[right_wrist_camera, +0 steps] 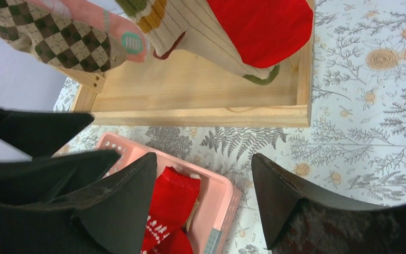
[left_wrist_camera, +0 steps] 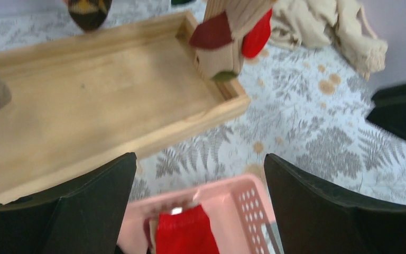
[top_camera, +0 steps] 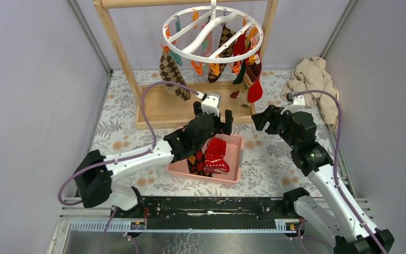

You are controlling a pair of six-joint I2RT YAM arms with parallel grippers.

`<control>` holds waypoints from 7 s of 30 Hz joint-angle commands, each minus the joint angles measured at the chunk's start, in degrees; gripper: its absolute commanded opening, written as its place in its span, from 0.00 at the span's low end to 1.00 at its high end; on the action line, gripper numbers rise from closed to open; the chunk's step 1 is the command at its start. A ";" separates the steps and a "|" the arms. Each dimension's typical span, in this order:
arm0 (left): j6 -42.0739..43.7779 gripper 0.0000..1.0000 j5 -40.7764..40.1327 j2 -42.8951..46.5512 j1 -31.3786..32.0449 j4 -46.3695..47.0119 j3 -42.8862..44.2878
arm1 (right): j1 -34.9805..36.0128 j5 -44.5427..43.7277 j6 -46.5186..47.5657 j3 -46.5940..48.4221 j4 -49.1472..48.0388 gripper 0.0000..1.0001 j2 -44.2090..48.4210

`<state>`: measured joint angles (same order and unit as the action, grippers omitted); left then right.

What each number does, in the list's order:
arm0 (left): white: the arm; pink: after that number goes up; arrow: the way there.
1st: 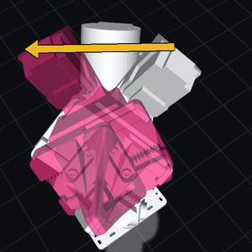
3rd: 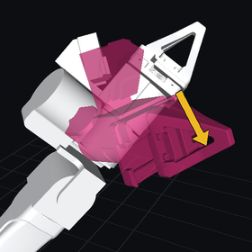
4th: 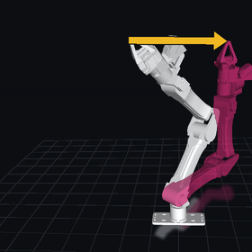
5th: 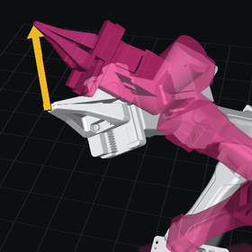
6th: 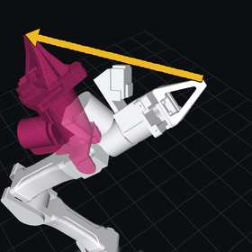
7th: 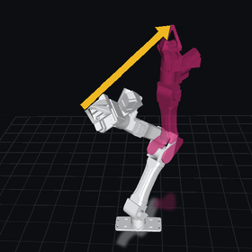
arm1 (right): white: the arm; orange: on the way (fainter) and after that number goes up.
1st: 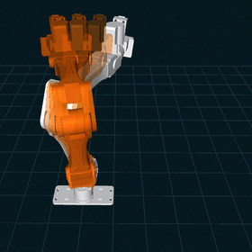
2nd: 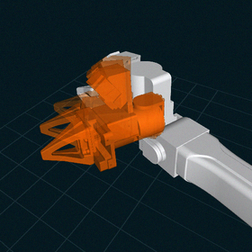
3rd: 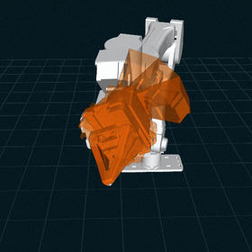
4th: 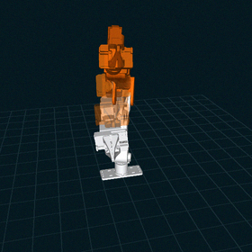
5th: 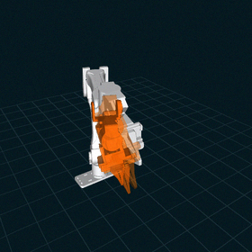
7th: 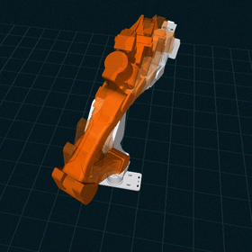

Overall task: Remove the socks clipped to the hanger
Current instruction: Remove the sock from the hanger.

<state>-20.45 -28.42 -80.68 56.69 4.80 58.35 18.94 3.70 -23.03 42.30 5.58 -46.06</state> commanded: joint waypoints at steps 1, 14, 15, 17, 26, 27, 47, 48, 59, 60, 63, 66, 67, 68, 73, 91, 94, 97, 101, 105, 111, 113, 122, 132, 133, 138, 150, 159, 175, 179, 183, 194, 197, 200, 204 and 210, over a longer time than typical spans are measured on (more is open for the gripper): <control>8.95 0.98 -0.01 -2.80 -1.09 25.20 -2.86 | -0.21 0.06 -0.91 0.16 4.36 0.74 4.01; 11.42 0.98 3.39 -15.29 -3.69 60.44 -10.06 | -0.25 0.87 -0.77 0.29 7.92 0.74 7.33; 11.61 0.99 2.99 -16.16 -3.73 61.64 -9.64 | -0.22 1.03 -0.69 0.29 8.10 0.74 7.58; 11.83 0.98 2.15 -17.71 -3.83 63.00 -8.75 | -0.22 1.08 -0.73 0.28 8.66 0.74 8.07; 12.32 0.98 0.57 -19.18 -3.99 62.49 -7.56 | -0.23 2.42 -0.82 -1.11 9.03 0.76 9.67; 12.28 0.99 0.56 -19.14 -4.10 62.59 -7.90 | -0.22 2.51 -0.83 -1.29 8.93 0.76 9.49; 9.07 0.98 0.30 -16.56 -5.36 54.83 -8.16 | -0.23 3.65 -1.45 -2.82 7.76 0.80 9.13; 8.69 0.99 0.61 -16.59 -5.57 54.31 -7.82 | -0.22 3.67 -1.43 -2.96 7.70 0.80 9.16; 7.75 0.98 4.74 -20.22 -7.23 52.02 -3.00 | -0.22 3.53 -1.40 -3.79 7.48 0.82 9.50; 7.57 0.98 5.11 -20.44 -7.56 51.59 -2.65 | -0.22 3.55 -1.36 -3.87 7.36 0.82 9.44; 7.19 0.99 6.40 -21.56 -8.17 50.77 -1.66 | -0.22 3.74 -1.41 -4.00 7.15 0.83 9.20; 7.26 0.99 7.10 -22.98 -8.45 50.60 -0.69 | -0.21 3.83 -1.42 -4.20 6.98 0.83 9.07; 7.33 0.99 7.29 -23.37 -8.47 50.58 -0.35 | -0.26 3.85 -1.43 -4.24 6.92 0.83 9.00; 7.35 0.99 7.45 -23.83 -8.58 50.69 -0.13 | -0.22 3.79 -1.47 -4.25 6.88 0.83 9.00; 7.70 0.99 7.97 -25.60 -8.84 50.62 1.65 | -0.21 3.87 -1.27 -3.95 6.81 0.84 8.35; 5.48 0.67 12.16 -30.17 -11.09 49.03 7.96 | -0.22 3.23 0.03 -2.12 9.23 0.85 8.51; 3.06 0.33 14.84 -29.50 -12.09 46.72 8.72 | -0.22 3.28 0.08 -2.04 9.20 0.85 8.45; 1.98 0.17 16.89 -28.23 -12.72 43.80 9.21 | -0.22 3.50 -0.12 -1.96 8.97 0.85 8.36; 0.45 0.07 20.50 -25.00 -13.46 38.34 9.39 | -0.22 3.63 -0.26 -2.22 8.67 0.85 8.33; -0.53 0.07 23.54 -21.24 -13.73 36.71 6.72 | -0.24 3.58 -0.24 -2.40 8.50 0.85 8.20; -1.28 0.07 26.81 -15.63 -13.71 36.80 2.18 | -0.22 3.67 -0.30 -2.36 8.29 0.85 8.26; -1.77 0.07 27.71 -13.60 -13.78 36.85 0.52 | -0.22 3.66 -0.38 -2.31 8.15 0.85 8.37; -4.30 0.07 30.09 -3.03 -13.62 32.26 -6.02 | -0.22 3.94 0.02 0.65 7.38 0.85 7.03; -3.14 0.07 29.40 4.47 -13.57 24.11 -7.29 | -0.17 4.48 2.68 14.08 5.84 0.87 1.48; -3.03 0.07 29.44 4.95 -13.59 23.16 -7.04 | -0.26 4.79 3.53 15.67 5.31 0.88 0.94; -3.55 0.07 32.01 7.07 -13.95 17.34 -4.81 | -0.22 4.07 7.55 21.91 3.59 0.90 -1.61; -11.44 0.08 50.27 9.09 -27.53 10.47 -4.04 | -0.68 11.87 11.18 25.64 -3.49 0.90 -7.95; -13.42 0.09 58.80 7.03 -32.08 9.18 -3.93 | -5.67 23.27 5.28 25.56 -10.85 0.88 -11.37; -22.52 0.15 56.32 10.35 -24.89 13.57 -7.99 | -5.84 20.75 -2.32 4.54 -9.37 0.89 -7.35; -24.01 0.16 52.54 8.97 -19.03 16.53 -8.92 | -5.85 23.03 -4.44 0.09 -11.64 0.88 -7.27; -23.94 0.16 49.20 6.27 -14.64 18.03 -7.43 | -5.87 23.80 -3.94 -2.82 -10.76 0.88 -5.69; -24.20 0.16 46.66 -2.15 -9.38 19.32 1.32 | -5.84 22.96 -2.88 -8.30 -2.48 0.88 4.73; -24.00 0.16 47.01 -2.68 -9.08 18.63 2.96 | -5.84 22.08 -4.08 -8.50 0.12 0.88 6.03; -23.63 0.17 46.75 -2.82 -9.06 16.61 4.62 | -5.84 22.28 -4.95 -8.38 3.28 0.88 8.07; -24.00 0.17 48.84 -4.98 -9.07 13.43 8.67 | -5.84 20.88 -5.49 -9.24 6.09 0.88 13.15; -26.05 0.18 51.50 -7.29 -8.07 12.70 13.02 | -5.84 23.56 -3.21 -8.32 9.04 0.88 17.07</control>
<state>-44.93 20.53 -87.11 47.62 17.34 68.58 13.34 25.12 -27.42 32.93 13.10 -30.81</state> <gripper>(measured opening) 0.175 0.881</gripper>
